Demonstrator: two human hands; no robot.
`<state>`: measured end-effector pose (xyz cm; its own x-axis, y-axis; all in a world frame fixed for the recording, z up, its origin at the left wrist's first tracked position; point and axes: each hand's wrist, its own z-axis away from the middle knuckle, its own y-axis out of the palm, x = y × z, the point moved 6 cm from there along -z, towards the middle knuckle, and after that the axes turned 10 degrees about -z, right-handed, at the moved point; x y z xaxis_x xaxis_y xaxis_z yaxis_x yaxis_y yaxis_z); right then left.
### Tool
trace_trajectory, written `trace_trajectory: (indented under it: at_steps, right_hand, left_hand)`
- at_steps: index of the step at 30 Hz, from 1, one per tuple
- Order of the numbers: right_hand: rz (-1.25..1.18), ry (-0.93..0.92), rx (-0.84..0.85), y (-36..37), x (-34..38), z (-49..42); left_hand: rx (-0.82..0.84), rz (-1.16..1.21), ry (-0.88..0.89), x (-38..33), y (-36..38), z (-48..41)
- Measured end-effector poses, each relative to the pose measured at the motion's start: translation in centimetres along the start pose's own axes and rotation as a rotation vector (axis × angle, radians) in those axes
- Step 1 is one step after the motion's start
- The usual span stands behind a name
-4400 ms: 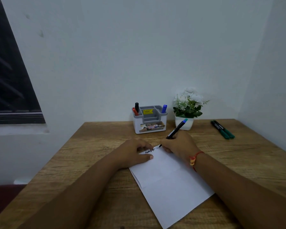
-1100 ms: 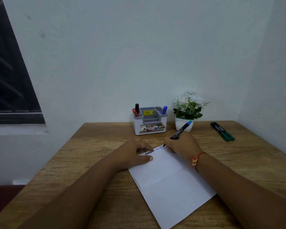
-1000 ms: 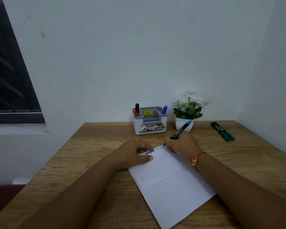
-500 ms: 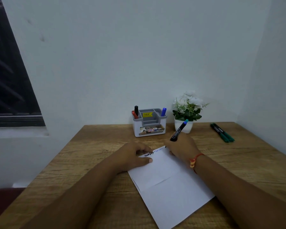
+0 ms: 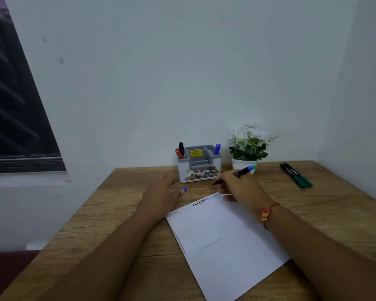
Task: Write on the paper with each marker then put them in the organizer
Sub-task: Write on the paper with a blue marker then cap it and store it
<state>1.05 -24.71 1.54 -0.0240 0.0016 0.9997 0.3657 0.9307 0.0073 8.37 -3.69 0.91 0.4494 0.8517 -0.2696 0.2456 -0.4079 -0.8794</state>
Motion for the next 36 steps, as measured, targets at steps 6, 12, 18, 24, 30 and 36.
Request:
trace_trajectory:
  at_steps: [6,12,18,24,30,36]
  right_hand:
    - [0.065,-0.120,0.058,0.6,0.5,0.7]
    - [0.001,-0.124,0.081,0.3,0.6,0.7]
    - [-0.259,-0.045,0.080,0.6,1.1,0.9]
    - [-0.285,-0.052,0.115,1.0,1.4,1.4]
    - [-0.293,-0.061,0.154,1.2,1.5,1.7]
    - [-0.268,-0.038,0.166,1.3,1.1,1.6]
  left_hand:
    - [0.113,-0.164,0.019,0.3,1.5,-0.4]
    - [0.073,-0.020,0.003,-0.3,0.5,-0.4]
    - [-0.019,0.156,-0.032,-0.3,-1.1,0.0]
    - [-0.049,0.202,0.019,-1.3,-1.9,0.4]
    - [-0.043,0.216,0.048,-1.9,-2.2,0.7]
    - [-0.033,0.224,0.106,-2.7,-2.2,0.9]
